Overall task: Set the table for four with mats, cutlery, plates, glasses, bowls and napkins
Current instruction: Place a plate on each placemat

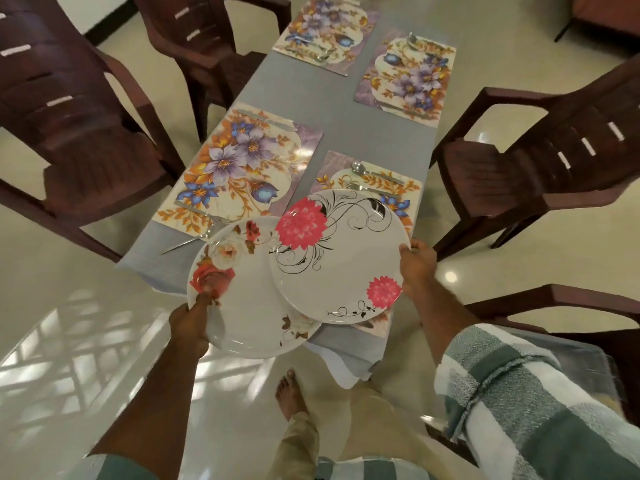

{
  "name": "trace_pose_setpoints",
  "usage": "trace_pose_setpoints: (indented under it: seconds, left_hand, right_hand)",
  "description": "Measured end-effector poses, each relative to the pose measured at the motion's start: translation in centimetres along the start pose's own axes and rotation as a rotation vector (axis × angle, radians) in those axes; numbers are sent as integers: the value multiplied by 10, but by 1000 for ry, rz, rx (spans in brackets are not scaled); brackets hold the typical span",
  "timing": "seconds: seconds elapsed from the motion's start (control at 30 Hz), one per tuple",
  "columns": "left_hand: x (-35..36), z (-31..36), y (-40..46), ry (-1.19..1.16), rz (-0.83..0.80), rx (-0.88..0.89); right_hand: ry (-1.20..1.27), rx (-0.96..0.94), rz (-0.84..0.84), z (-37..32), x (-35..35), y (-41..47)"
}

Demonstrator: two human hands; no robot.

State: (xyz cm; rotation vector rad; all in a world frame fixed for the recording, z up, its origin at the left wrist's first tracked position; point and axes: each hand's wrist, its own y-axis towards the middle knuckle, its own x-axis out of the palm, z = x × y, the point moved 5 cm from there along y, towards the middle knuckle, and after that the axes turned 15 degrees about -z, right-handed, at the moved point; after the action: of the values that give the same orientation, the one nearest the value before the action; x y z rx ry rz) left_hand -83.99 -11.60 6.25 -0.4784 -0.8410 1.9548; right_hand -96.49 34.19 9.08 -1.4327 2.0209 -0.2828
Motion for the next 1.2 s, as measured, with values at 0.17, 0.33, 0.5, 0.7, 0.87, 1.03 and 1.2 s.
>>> trace_pose_setpoints:
  seconds: [0.17, 0.33, 0.5, 0.7, 0.87, 1.03, 1.2]
  left_hand:
    - [10, 20, -13, -65, -74, 41]
    - [7, 33, -25, -46, -52, 102]
    - [-26, 35, -38, -65, 18, 139]
    - [-78, 40, -64, -156, 150, 180]
    - [-103, 34, -76, -221, 185, 195]
    - [-89, 24, -75, -184, 148, 168]
    - [-80, 14, -78, -217, 161, 157]
  right_hand:
    - [64, 22, 40, 6, -22, 2]
    - [209, 53, 5, 14, -22, -2]
    - [331, 59, -7, 16, -32, -14]
    - [259, 134, 125, 36, -43, -23]
    - [191, 182, 140, 46, -27, -26]
    - [225, 196, 87, 46, -2, -20]
    - [345, 212, 117, 45, 8, -7]
